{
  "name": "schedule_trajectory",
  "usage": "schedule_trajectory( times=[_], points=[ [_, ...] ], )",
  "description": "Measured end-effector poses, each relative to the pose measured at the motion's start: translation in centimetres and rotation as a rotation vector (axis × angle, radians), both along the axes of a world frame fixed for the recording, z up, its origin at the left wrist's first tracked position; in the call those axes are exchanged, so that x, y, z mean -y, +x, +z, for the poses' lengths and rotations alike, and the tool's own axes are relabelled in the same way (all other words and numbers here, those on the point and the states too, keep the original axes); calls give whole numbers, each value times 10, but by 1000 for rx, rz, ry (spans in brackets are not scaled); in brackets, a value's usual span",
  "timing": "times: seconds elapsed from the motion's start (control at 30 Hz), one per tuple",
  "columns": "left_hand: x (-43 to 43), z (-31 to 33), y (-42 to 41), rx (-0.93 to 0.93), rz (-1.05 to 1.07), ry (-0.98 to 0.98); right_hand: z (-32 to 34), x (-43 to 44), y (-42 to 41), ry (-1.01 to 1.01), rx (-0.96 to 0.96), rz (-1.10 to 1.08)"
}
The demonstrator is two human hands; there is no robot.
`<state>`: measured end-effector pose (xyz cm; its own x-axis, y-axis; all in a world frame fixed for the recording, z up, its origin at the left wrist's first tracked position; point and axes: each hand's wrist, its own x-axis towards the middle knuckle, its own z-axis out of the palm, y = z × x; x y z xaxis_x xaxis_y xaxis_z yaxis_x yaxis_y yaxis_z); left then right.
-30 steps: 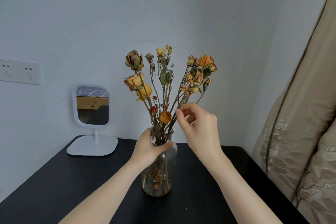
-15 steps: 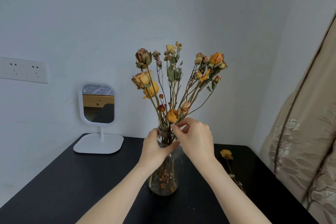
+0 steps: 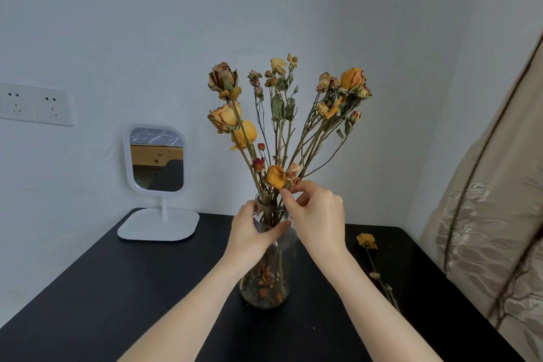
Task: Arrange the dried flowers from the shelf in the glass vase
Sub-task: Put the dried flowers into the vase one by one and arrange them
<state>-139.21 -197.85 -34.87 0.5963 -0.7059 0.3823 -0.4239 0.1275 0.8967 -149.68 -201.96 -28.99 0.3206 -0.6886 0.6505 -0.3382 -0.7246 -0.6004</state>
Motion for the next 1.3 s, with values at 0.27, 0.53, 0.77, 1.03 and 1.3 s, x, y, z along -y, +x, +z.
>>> schedule_trajectory(
  times=[0.27,0.53,0.77,1.03,1.3],
  points=[
    [1,-4,2,-24,17,39,2,-4,-5,-57,126,-19],
    [-4,0,4,-32,-25,76,-2,-2,-7,-32,7,35],
    [-14,8,18,-8,-136,170,-12,5,-30,-40,-14,126],
    [-18,12,15,11,-92,172,-33,18,-51,74,-14,114],
    [-16,9,4,120,118,35,-57,22,-60,178,-22,115]
  ],
)
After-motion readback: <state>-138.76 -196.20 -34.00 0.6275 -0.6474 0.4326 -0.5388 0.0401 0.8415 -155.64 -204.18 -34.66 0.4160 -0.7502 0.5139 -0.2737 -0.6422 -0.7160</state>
